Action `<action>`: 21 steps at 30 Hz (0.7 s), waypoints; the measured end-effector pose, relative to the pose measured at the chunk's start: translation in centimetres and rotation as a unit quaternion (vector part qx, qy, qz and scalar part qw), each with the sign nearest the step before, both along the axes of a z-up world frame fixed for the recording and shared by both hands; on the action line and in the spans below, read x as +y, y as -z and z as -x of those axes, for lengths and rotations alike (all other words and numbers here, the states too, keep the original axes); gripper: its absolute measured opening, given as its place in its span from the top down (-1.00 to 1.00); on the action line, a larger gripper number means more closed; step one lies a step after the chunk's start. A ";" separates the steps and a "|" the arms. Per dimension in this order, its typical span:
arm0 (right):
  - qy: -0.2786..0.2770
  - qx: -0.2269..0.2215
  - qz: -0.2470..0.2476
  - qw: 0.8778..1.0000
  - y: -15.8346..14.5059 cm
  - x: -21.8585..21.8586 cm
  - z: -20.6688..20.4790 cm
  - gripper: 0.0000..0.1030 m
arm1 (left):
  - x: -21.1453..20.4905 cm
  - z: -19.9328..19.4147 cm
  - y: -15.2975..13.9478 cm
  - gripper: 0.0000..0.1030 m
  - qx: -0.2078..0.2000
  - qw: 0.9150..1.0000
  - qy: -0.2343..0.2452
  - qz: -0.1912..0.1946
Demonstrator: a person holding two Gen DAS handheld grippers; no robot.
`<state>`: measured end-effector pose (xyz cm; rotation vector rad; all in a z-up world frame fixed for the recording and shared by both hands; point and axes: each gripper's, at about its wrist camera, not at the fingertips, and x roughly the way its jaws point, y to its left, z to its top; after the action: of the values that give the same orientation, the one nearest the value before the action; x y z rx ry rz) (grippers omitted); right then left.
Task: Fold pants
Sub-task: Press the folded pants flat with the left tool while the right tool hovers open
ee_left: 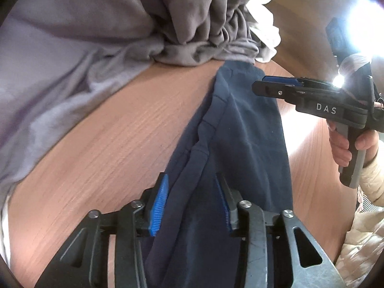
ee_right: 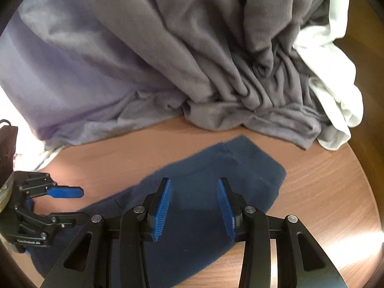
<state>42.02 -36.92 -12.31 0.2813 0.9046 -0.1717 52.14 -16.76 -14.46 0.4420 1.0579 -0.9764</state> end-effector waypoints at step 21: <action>0.074 0.019 0.052 0.996 1.5 -3.9 0.3 0.20 | -0.4 -2.2 -0.1 0.86 -0.030 0.995 -0.078 -0.059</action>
<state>41.75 -40.87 -13.83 0.2494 0.9089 -0.3601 54.38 -17.12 -14.34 0.4746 1.0821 -0.7605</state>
